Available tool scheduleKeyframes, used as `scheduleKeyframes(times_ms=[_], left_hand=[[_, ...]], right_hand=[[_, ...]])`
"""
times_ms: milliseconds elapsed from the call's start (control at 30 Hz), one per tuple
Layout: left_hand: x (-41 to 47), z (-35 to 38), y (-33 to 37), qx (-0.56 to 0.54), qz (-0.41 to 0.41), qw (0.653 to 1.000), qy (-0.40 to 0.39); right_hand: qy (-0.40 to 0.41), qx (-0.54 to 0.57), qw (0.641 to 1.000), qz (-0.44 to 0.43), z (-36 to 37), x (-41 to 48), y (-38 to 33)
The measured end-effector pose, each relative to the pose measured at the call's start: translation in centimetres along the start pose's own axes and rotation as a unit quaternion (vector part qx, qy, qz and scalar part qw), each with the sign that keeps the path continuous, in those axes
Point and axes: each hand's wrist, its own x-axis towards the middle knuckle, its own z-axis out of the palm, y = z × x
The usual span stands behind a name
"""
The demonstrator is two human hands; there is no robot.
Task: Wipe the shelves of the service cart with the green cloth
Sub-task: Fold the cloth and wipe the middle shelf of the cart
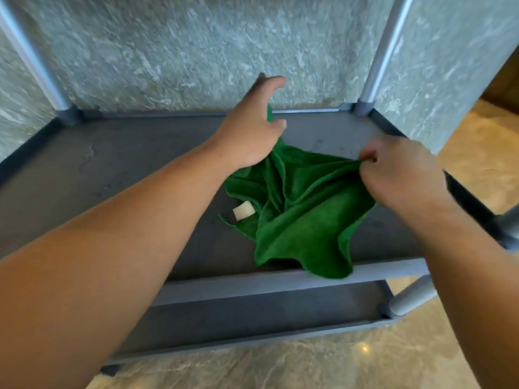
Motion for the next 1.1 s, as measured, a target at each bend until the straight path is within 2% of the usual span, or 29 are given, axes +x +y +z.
scheduleKeyframes(times_ms=[67,133,200,267,367,467,533,733,867,900,1000,1100], left_hand=[[-0.3,1.3,1.5,0.079,0.029,0.994,-0.076],[-1.2,2.6,1.3,0.166,0.051,0.978,-0.114],[-2.6,3.2,0.4,0.218,0.072,0.965,-0.126],[-4.3,3.1,-0.6,0.260,0.080,0.956,-0.113],[-7.5,2.8,-1.5,0.314,0.060,0.940,-0.124],[-10.3,3.5,-2.3,0.334,0.017,0.917,-0.217],[-11.2,4.1,-2.4,0.313,-0.029,0.916,-0.248],[-11.4,4.6,-2.9,0.321,-0.080,0.913,-0.238],[-11.2,5.9,-2.1,0.326,-0.069,0.924,-0.189],[-11.1,6.6,-1.6,0.307,-0.072,0.932,-0.180],[-10.8,8.6,0.1,0.228,-0.065,0.958,-0.163],[-10.8,9.5,0.4,0.252,-0.077,0.950,-0.170]], right_hand=[[0.020,-0.047,0.999,0.019,-0.9,-0.5,1.4],[-0.004,-0.085,0.995,-0.054,-0.1,-2.1,1.0],[-0.048,-0.009,0.986,-0.160,1.7,-3.8,-0.7],[-0.125,0.055,0.970,-0.200,4.0,-4.6,-2.0],[-0.222,0.020,0.961,-0.166,6.2,-3.8,-1.8],[-0.294,0.013,0.952,-0.083,6.0,-3.0,-0.7],[-0.321,-0.022,0.945,-0.058,5.6,-3.4,-0.4],[-0.367,-0.074,0.926,-0.041,4.3,-3.6,1.0],[-0.256,-0.027,0.961,-0.102,5.1,-2.7,0.3],[-0.254,-0.020,0.960,-0.113,5.3,-2.7,0.3],[-0.324,-0.029,0.942,-0.087,5.5,-2.6,0.9],[-0.374,-0.038,0.926,-0.038,4.8,-2.3,1.9]])
